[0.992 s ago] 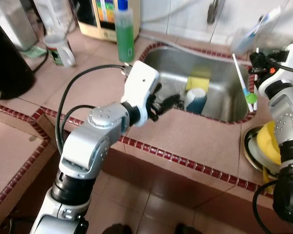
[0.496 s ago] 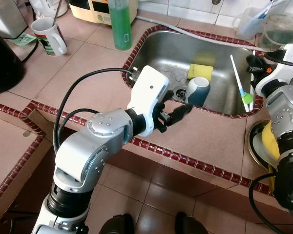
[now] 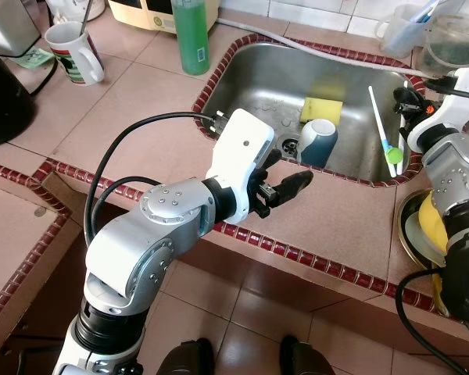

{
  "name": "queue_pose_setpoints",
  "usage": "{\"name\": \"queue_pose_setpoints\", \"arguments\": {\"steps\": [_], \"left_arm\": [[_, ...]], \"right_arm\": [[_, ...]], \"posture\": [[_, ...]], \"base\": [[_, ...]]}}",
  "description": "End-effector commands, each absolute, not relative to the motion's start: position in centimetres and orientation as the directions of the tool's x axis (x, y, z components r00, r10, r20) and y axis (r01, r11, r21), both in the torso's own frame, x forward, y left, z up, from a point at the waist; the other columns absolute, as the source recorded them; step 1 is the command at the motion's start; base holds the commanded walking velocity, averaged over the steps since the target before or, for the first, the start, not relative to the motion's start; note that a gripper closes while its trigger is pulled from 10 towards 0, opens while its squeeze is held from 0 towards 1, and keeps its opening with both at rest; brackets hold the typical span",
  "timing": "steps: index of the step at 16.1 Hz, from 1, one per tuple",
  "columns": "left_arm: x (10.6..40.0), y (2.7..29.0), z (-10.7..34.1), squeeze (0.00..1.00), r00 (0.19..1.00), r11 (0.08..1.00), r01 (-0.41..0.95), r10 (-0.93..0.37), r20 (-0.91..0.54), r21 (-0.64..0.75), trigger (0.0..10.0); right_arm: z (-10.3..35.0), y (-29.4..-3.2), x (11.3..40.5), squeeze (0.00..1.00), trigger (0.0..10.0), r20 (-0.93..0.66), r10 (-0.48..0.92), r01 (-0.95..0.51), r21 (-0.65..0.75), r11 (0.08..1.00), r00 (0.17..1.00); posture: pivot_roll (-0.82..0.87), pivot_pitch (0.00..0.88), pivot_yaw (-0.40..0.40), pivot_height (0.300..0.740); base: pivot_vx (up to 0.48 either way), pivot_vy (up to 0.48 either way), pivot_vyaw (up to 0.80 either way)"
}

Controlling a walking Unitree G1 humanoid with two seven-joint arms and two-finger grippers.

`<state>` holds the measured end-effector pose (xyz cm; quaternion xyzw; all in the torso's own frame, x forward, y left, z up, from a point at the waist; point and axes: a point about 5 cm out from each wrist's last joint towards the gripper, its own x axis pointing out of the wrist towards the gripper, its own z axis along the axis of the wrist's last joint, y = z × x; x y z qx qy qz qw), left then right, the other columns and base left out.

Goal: Kitchen organization

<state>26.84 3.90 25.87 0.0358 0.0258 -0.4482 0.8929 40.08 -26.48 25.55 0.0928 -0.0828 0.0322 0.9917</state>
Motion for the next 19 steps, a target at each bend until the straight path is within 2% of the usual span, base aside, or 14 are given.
{"name": "queue_pose_setpoints", "arguments": {"steps": [1,11,16,19], "left_arm": [[26.2,3.6,26.0,0.0,0.579,0.576,0.815,-0.812,-0.076,0.054,10.0],[26.6,3.8,25.7,0.0,0.604,0.599,0.797,-0.794,-0.073,0.073,10.0],[29.5,5.4,24.3,0.0,0.734,0.724,0.678,-0.675,-0.071,0.127,10.0],[31.1,6.1,23.9,0.0,0.793,0.783,0.604,-0.609,-0.012,0.151,10.0]], "right_arm": [[26.3,-27.1,40.0,1.0,10.0,0.193,0.026,-0.062,0.183,0.981,0.981],[28.1,-26.9,40.1,1.0,10.0,0.266,0.053,-0.099,0.166,0.981,0.963],[30.1,-26.9,39.6,1.0,10.0,0.364,0.081,-0.122,0.09,0.989,0.928],[30.8,-26.9,38.7,1.0,10.0,0.426,0.089,-0.114,0.032,0.993,0.9]], "posture": [[0.01,0.318,0.042,0.74],[0.01,0.296,0.033,0.74],[-0.02,0.237,0.024,0.74],[-0.03,0.197,0.02,0.74]], "base": [[0.0,0.0,0.0],[0.0,0.0,0.0],[0.0,0.0,0.0],[0.0,0.0,0.0]]}}
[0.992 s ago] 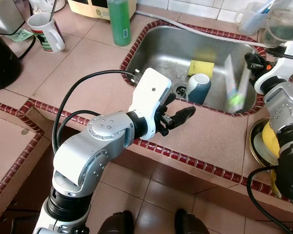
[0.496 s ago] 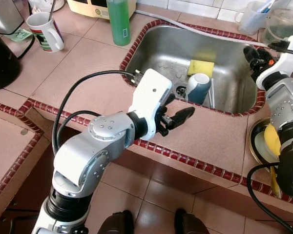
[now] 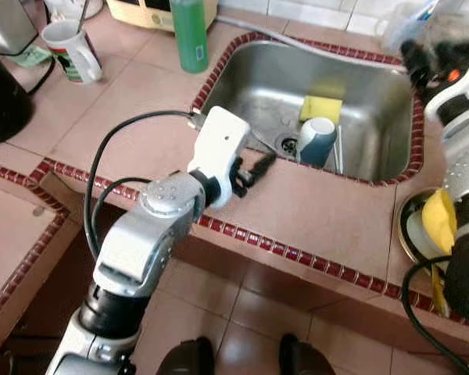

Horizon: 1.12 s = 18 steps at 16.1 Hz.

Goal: Kitchen organization

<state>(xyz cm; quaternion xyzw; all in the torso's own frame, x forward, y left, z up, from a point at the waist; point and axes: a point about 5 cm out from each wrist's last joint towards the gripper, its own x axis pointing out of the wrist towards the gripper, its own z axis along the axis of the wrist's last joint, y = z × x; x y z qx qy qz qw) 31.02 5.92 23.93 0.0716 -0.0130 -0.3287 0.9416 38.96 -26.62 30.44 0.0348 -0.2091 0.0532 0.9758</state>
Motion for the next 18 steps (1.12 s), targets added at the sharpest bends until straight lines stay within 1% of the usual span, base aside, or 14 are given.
{"name": "queue_pose_setpoints", "arguments": {"steps": [1,3,5,6,7,8,9,10,11,12,13,14,17,18], "left_arm": [[31.6,6.3,23.7,0.0,0.808,0.798,0.583,-0.589,-0.002,0.151,10.0],[32.3,6.7,23.6,0.0,0.818,0.809,0.562,-0.574,0.028,0.172,10.0],[32.8,7.0,23.5,0.0,0.811,0.812,0.573,-0.581,0.069,0.107,10.0],[33.0,7.2,23.6,0.0,0.81,0.814,0.576,-0.581,0.085,0.08,10.0],[33.3,7.3,23.6,0.0,0.813,0.819,0.57,-0.573,0.103,0.066,10.0],[33.4,7.4,23.6,0.0,0.809,0.817,0.571,-0.576,0.117,0.078,10.0],[33.5,7.5,23.6,0.0,0.807,0.817,0.572,-0.577,0.124,0.075,10.0],[33.6,7.6,23.6,0.0,0.805,0.817,0.572,-0.575,0.144,0.068,10.0],[33.7,7.7,23.6,0.0,0.805,0.819,0.571,-0.573,0.152,0.058,10.0],[33.7,7.9,23.7,0.0,0.806,0.821,0.569,-0.569,0.159,0.055,10.0],[33.8,8.2,23.7,0.0,0.806,0.823,0.566,-0.566,0.173,0.05,10.0],[34.0,8.6,23.7,0.0,0.81,0.828,0.559,-0.558,0.179,0.051,10.0],[34.5,9.5,24.0,0.0,0.82,0.841,0.538,-0.537,0.199,0.05,10.0],[34.7,9.8,24.1,0.0,0.824,0.846,0.53,-0.53,0.201,0.061,10.0]], "right_arm": [[30.8,-26.8,38.3,1.0,10.0,0.442,0.084,-0.106,0.025,0.994,0.893],[30.7,-26.6,37.4,1.0,10.0,0.47,0.068,-0.084,0.013,0.996,0.88],[31.1,-25.9,36.1,0.98,10.0,0.528,0.077,-0.081,-0.015,0.997,0.846],[31.3,-25.4,35.5,0.11,10.0,0.554,0.093,-0.09,-0.034,0.995,0.827],[31.8,-24.9,34.2,0.0,10.0,0.604,0.104,-0.114,-0.021,0.993,0.79],[32.1,-24.3,33.1,0.0,10.0,0.643,0.123,-0.141,-0.025,0.99,0.756],[32.2,-23.9,32.4,0.0,10.0,0.653,0.119,-0.15,-0.009,0.989,0.747],[32.1,-23.4,31.2,0.0,10.0,0.662,0.119,-0.145,-0.016,0.989,0.74],[32.0,-23.1,30.7,0.0,10.0,0.665,0.124,-0.139,-0.031,0.99,0.737],[31.5,-22.8,30.0,0.0,10.0,0.656,0.119,-0.121,-0.043,0.992,0.745],[30.5,-21.9,28.9,0.0,10.0,0.633,0.151,-0.127,-0.083,0.988,0.759],[29.2,-21.1,27.9,0.0,10.0,0.601,0.174,-0.104,-0.15,0.983,0.78],[26.7,-19.6,25.9,0.0,10.0,0.527,0.167,-0.152,-0.072,0.986,0.833],[25.8,-19.2,25.4,0.0,10.0,0.498,0.166,-0.145,-0.08,0.986,0.851]], "posture": [[-0.04,0.179,0.02,0.74],[-0.05,0.157,0.018,0.74],[-0.06,0.128,0.018,0.74],[-0.06,0.118,0.018,0.74],[-0.07,0.103,0.015,0.74],[-0.07,0.091,0.014,0.74],[-0.08,0.082,0.013,0.74],[-0.08,0.064,0.011,0.74],[-0.08,0.063,0.01,0.74],[-0.08,0.05,0.009,0.74],[-0.08,0.045,0.006,0.74],[-0.09,0.039,0.004,0.74],[-0.1,0.032,0.004,0.74],[-0.1,0.03,0.005,0.74]], "base": [[0.0,0.0,0.0],[0.0,0.0,0.0],[0.0,0.0,0.0],[0.0,0.0,0.0],[0.0,0.0,0.0],[0.0,0.0,0.0],[0.0,0.0,0.0],[0.0,0.0,0.0],[0.0,0.0,0.0],[0.0,0.0,0.0],[0.0,-0.251,0.0],[0.0,-0.48,0.0],[0.0,-0.48,0.0],[0.0,-0.48,0.0]]}}
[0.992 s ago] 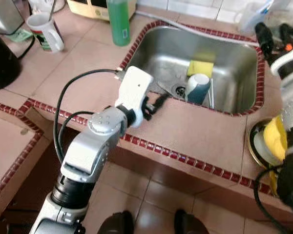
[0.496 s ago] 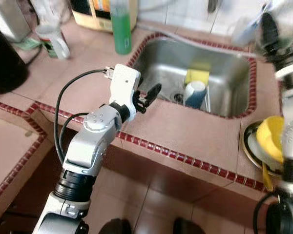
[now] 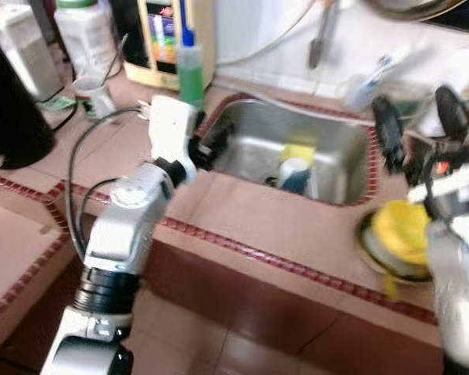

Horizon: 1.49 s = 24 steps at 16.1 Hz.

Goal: Kitchen organization

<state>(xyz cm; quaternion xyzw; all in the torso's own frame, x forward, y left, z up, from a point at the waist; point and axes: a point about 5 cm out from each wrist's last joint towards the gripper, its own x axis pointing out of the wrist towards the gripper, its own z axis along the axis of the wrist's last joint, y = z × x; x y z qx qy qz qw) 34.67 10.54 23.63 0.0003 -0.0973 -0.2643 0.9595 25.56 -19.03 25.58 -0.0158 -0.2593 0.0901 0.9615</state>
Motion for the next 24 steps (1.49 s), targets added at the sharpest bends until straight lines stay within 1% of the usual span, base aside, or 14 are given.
{"name": "queue_pose_setpoints", "arguments": {"steps": [1,5,8,9,10,12,13,15,16,17,19,21,22,24], "left_arm": [[34.8,9.9,24.1,0.0,0.824,0.846,0.53,-0.53,0.202,0.059,10.0],[35.2,9.9,24.3,0.0,0.822,0.845,0.531,-0.531,0.207,0.057,10.0],[35.2,9.8,24.1,0.0,0.816,0.839,0.541,-0.542,0.201,0.061,10.0],[35.4,9.8,23.8,0.0,0.829,0.846,0.525,-0.533,0.169,0.091,10.0],[35.3,9.6,23.4,0.0,0.824,0.833,0.529,-0.55,0.135,0.165,10.0],[34.9,9.1,23.0,0.0,0.799,0.798,0.574,-0.595,0.089,0.185,10.0],[34.4,8.6,22.9,0.0,0.774,0.765,0.598,-0.628,0.073,0.238,10.0],[34.2,8.2,22.5,0.0,0.76,0.743,0.626,-0.65,0.032,0.237,10.0],[33.8,7.8,22.1,0.0,0.737,0.716,0.655,-0.676,0.004,0.239,10.0],[33.1,7.4,22.0,0.0,0.703,0.673,0.686,-0.711,-0.014,0.276,10.0],[32.5,6.9,22.0,0.0,0.665,0.63,0.722,-0.746,-0.036,0.287,10.0],[31.8,6.6,22.2,0.0,0.624,0.581,0.75,-0.78,-0.046,0.317,10.0],[31.7,6.6,22.3,0.0,0.621,0.578,0.752,-0.783,-0.044,0.317,10.0],[31.3,6.6,23.1,0.0,0.605,0.564,0.758,-0.796,-0.028,0.327,10.0]], "right_arm": [[25.7,-19.1,25.1,0.0,10.0,0.488,0.155,-0.147,-0.054,0.988,0.859],[25.5,-19.0,24.8,0.0,10.0,0.475,0.131,-0.122,-0.05,0.991,0.87],[25.3,-19.2,24.8,0.0,10.0,0.449,0.117,-0.101,-0.058,0.993,0.886],[24.7,-19.6,24.9,0.0,10.0,0.406,0.109,-0.083,-0.081,0.993,0.907],[23.9,-20.2,24.8,0.0,10.0,0.363,0.114,-0.086,-0.093,0.992,0.925],[22.8,-20.9,24.4,0.0,10.0,0.291,0.143,-0.106,-0.142,0.984,0.946],[22.1,-21.3,24.1,0.0,10.0,0.238,0.166,-0.126,-0.172,0.977,0.957],[21.3,-21.8,23.8,0.0,10.0,0.189,0.161,-0.128,-0.175,0.976,0.969],[20.6,-21.9,23.5,0.0,10.0,0.148,0.154,-0.137,-0.119,0.983,0.977],[19.8,-22.0,23.4,0.0,10.0,0.119,0.115,-0.115,-0.007,0.993,0.986],[19.4,-21.5,24.0,0.0,10.0,0.108,0.076,-0.085,0.074,0.994,0.991],[19.5,-20.6,25.4,0.0,10.0,0.102,0.066,-0.082,0.168,0.982,0.993],[19.6,-20.4,25.9,0.0,10.0,0.096,0.059,-0.076,0.188,0.979,0.994],[19.7,-19.2,27.8,0.0,10.0,0.051,0.069,-0.081,0.29,0.954,0.996]], "posture": [[-0.1,0.029,0.006,0.74],[-0.11,0.024,0.017,0.74],[-0.11,0.026,0.021,0.74],[-0.12,0.029,0.025,0.74],[-0.12,0.03,0.028,0.74],[-0.12,0.031,0.029,0.74],[-0.13,0.04,0.033,0.74],[-0.13,0.044,0.036,0.74],[-0.13,0.049,0.036,0.74],[-0.13,0.052,0.038,0.74],[-0.13,0.055,0.041,0.74],[-0.13,0.058,0.038,0.74],[-0.13,0.058,0.041,0.74],[-0.11,0.057,0.027,0.74]], "base": [[0.0,-0.48,0.0],[0.0,-0.48,0.0],[0.0,-0.231,0.0],[0.0,0.0,0.0],[0.0,0.0,0.0],[0.0,0.0,0.0],[0.0,0.0,0.0],[0.0,0.0,0.0],[0.0,0.0,0.0],[0.0,0.0,0.0],[0.0,0.0,0.0],[0.0,0.0,0.0],[0.0,0.0,0.0],[0.0,0.0,0.0]]}}
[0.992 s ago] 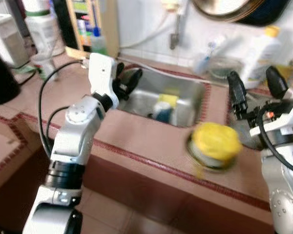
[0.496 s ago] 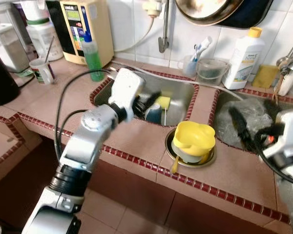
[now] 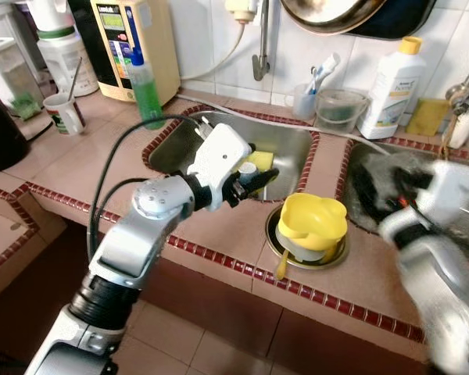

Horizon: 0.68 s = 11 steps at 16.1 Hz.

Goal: Kitchen organization

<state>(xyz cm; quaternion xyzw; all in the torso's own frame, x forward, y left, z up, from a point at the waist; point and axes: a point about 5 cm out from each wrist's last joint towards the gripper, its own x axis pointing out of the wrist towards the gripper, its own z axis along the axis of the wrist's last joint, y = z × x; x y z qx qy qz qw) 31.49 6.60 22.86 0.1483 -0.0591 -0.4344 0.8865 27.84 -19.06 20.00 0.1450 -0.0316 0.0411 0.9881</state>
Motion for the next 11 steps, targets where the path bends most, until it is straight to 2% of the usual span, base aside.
{"name": "queue_pose_setpoints", "arguments": {"steps": [1,4,7,11], "left_arm": [[31.1,6.6,23.3,0.0,0.6,0.561,0.765,-0.8,-0.03,0.317,10.0],[30.4,7.3,23.6,0.0,0.593,0.552,0.766,-0.804,-0.032,0.329,10.0],[30.2,8.3,22.8,0.0,0.611,0.563,0.758,-0.789,-0.058,0.329,10.0],[30.3,8.8,22.2,0.0,0.628,0.581,0.752,-0.775,-0.07,0.312,10.0]], "right_arm": [[19.5,-18.7,28.3,0.0,10.0,0.025,0.077,-0.081,0.323,0.943,0.997],[18.5,-16.9,29.3,0.0,10.0,-0.071,0.101,-0.066,0.386,0.92,0.992],[18.3,-15.8,28.6,0.0,10.0,-0.102,0.087,-0.042,0.382,0.923,0.991],[18.6,-15.6,27.4,0.0,10.0,-0.156,-0.027,0.091,0.417,0.904,0.987]], "posture": [[-0.1,0.058,0.018,0.74],[-0.06,0.057,-0.022,0.74],[-0.04,0.063,-0.04,0.74],[-0.06,0.073,-0.035,0.74]], "base": [[0.0,0.0,0.0],[0.0,0.0,0.0],[0.0,0.0,0.0],[0.0,0.0,0.0]]}}
